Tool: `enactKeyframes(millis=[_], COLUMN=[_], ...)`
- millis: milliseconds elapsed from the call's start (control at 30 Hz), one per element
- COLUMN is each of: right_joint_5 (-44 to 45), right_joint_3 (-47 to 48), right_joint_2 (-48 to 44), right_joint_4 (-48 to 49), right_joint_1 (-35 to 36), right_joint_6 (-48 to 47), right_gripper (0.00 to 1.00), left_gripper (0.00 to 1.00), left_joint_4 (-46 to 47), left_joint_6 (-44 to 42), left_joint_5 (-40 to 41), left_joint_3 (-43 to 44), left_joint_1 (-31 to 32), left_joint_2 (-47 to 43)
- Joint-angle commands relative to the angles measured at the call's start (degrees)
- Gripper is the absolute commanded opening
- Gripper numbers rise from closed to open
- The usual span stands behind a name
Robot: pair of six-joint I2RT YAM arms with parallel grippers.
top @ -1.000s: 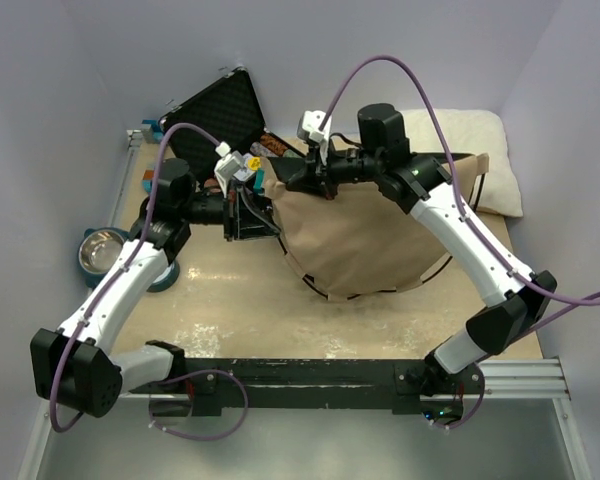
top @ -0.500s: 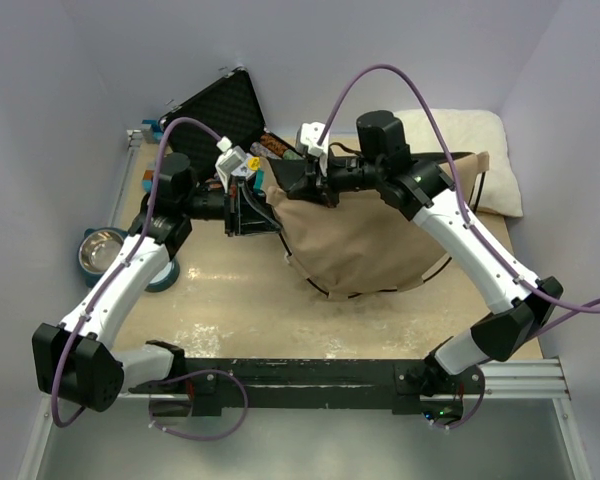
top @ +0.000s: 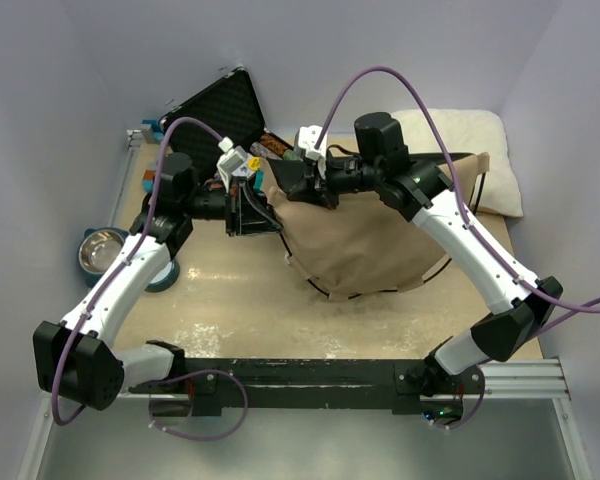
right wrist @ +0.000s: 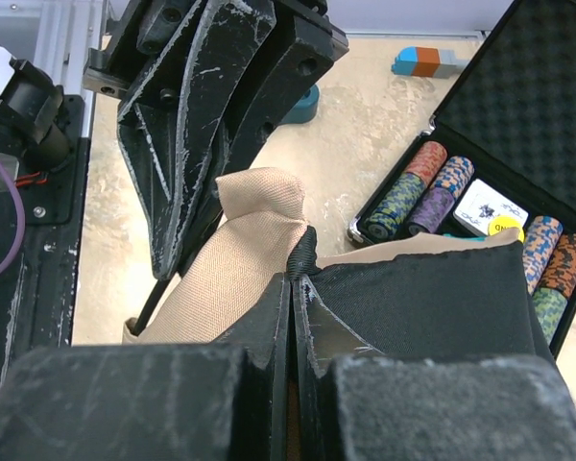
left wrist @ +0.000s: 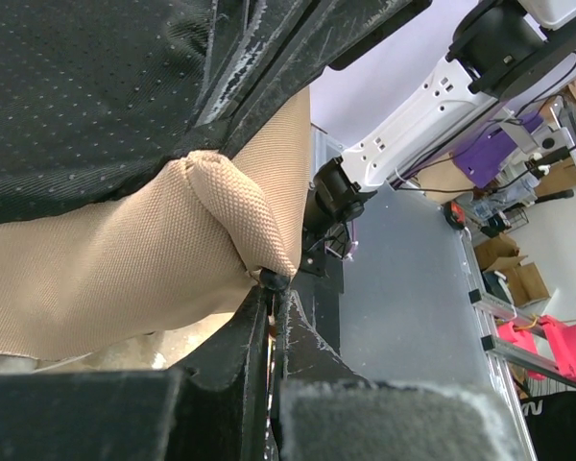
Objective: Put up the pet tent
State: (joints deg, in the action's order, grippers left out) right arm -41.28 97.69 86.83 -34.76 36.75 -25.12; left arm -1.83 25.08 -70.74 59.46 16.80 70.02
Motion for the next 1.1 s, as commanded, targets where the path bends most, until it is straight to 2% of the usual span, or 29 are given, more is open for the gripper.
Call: enactKeyframes(millis=[0,600,1067], right_joint_5=[-1.26,-1.61,-0.30], right_joint_3=[1.36,1.45,0.75], right_joint_2=[-0.87,-0.96,-1.22], right_joint_4=[1.80,3.91,0.23], right_joint_1=[1.39,1.39,1.57], right_joint_6=[1.13,3.59,-1.06], right_gripper=[0.00,0.00,0.00], left_gripper=[0.00,0.00,0.00], left_joint_4=[0.86,0.86,-0.28], left_joint_6=[0.76,1.20,0.50], left_joint_5=[1.74,1.92,1.66], left_joint_3=[-0.13,-3.56,1.18], left_joint_1=[1.48,1.66,1.57], left_joint_2=[0.38,-0.50,0.73])
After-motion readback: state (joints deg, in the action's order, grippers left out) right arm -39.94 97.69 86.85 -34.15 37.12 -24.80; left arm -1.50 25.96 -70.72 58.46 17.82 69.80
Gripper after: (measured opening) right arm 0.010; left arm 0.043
